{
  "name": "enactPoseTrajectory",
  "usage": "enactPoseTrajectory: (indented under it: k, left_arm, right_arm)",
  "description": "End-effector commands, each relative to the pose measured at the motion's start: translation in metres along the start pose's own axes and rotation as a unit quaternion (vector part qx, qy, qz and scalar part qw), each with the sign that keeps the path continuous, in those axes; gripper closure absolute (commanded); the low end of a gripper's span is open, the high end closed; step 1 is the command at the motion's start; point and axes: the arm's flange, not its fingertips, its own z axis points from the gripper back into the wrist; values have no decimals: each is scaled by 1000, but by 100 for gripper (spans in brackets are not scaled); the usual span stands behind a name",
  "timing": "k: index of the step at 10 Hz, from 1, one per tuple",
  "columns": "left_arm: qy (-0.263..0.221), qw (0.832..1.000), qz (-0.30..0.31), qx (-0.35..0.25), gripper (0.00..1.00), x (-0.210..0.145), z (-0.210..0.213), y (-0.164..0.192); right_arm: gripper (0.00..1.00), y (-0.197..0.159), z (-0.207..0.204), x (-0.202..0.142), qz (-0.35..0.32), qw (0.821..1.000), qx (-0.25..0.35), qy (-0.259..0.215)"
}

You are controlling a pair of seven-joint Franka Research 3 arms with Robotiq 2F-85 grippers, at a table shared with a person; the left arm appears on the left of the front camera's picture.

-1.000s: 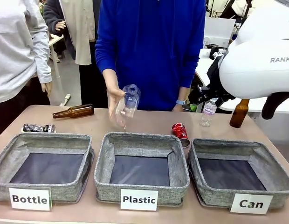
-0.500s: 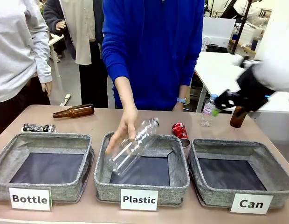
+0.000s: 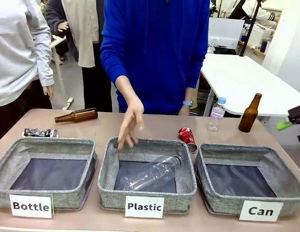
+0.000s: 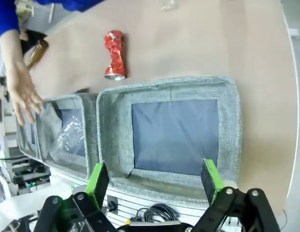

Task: Sort the can waste into the basket.
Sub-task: Pick up the can waste from the table and place it in the right Fabric basket.

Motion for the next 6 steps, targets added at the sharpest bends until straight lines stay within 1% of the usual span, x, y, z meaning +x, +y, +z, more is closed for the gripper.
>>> enactPoseTrajectory:
  k: [1,2,3,5,6]
  left_arm:
    - [-4,1000,-13,-11,0,-1,0,0]
    - [-4,1000,-13,-11,0,-1,0,0]
    - [-4,1000,-13,-11,0,-1,0,0]
    - [-4,1000,-13,-11,0,-1,0,0]
    - [-4,1000,-13,-11,0,-1,0,0]
  right_arm:
    - [0,4,-30,-22,15,1000,7,2]
    - [0,18,-38,-12,24,1000,-9,9]
    - [0,38,-48,0,18,999,-42,12]
    - [0,97,-74,21,49,994,-99,15]
    - [0,133,-90,34,72,989,-130,18]
